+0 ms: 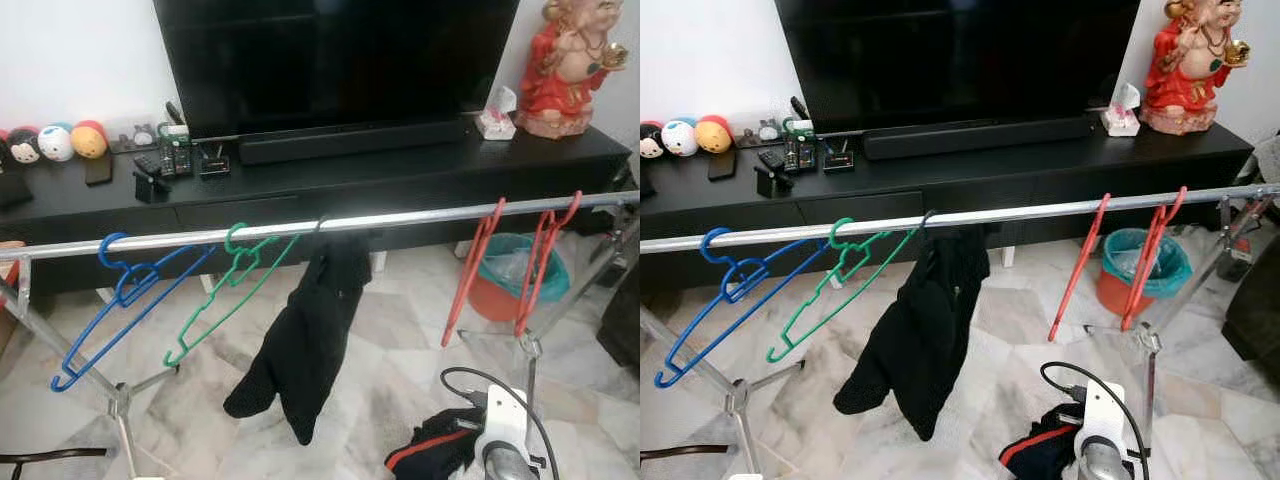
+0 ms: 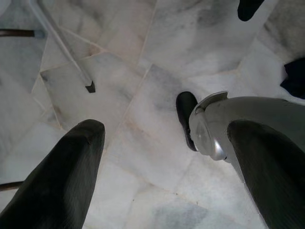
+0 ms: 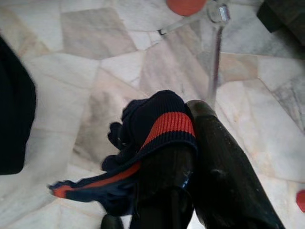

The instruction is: Hang hanger

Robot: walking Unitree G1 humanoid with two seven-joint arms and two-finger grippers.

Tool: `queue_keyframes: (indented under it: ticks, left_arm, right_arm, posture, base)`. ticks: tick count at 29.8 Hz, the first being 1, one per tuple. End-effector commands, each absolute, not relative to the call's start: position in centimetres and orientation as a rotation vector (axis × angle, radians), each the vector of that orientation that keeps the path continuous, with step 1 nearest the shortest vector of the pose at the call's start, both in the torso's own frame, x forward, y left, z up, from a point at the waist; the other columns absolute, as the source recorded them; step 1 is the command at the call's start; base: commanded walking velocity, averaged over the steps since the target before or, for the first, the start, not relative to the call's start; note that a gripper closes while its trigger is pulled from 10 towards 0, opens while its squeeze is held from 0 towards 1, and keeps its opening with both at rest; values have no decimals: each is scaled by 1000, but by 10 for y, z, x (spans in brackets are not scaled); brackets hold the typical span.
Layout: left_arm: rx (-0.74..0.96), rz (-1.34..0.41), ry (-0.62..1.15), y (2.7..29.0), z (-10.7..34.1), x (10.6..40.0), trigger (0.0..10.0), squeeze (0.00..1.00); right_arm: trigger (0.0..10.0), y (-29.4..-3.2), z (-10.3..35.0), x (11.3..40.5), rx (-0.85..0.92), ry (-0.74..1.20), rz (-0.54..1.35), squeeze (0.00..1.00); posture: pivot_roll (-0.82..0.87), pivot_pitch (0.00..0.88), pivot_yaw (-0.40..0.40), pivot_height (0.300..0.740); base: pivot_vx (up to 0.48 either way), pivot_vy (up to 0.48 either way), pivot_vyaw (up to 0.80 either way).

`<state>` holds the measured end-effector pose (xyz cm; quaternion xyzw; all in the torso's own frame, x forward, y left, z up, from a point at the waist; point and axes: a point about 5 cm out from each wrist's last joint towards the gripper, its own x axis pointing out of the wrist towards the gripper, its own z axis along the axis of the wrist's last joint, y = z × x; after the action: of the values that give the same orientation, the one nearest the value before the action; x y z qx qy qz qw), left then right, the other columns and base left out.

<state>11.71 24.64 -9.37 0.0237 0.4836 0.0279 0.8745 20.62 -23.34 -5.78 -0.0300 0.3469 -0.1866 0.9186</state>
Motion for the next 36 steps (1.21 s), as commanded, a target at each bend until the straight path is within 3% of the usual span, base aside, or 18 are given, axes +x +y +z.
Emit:
queue_keyframes:
  ticks: [1, 16, 25, 36]
  left_arm:
    - [59, 58, 1025, 247, -95, 113, 10000, 0]
    - [62, 60, 1025, 247, -95, 114, 10000, 0]
    - [62, 90, 1018, 249, -95, 113, 10000, 0]
    - [95, 164, 877, 253, -87, 120, 10000, 0]
  right_arm:
    - [10000, -236, -56, 207, -63, 709, -389, 0]
    - [10000, -236, -59, 205, -62, 728, -377, 0]
    - [10000, -235, -62, 201, -59, 749, -337, 0]
    - [10000, -236, -67, 192, -35, 786, -333, 0]
  posture:
    - [-105, 0, 7, 740]
    - [-104, 0, 6, 740]
    - [-102, 0, 6, 740]
    - [-91, 0, 1, 740]
  base:
    - [0, -311, 0]
    - [0, -378, 0]
    - [0, 0, 135]
    - [0, 0, 194]
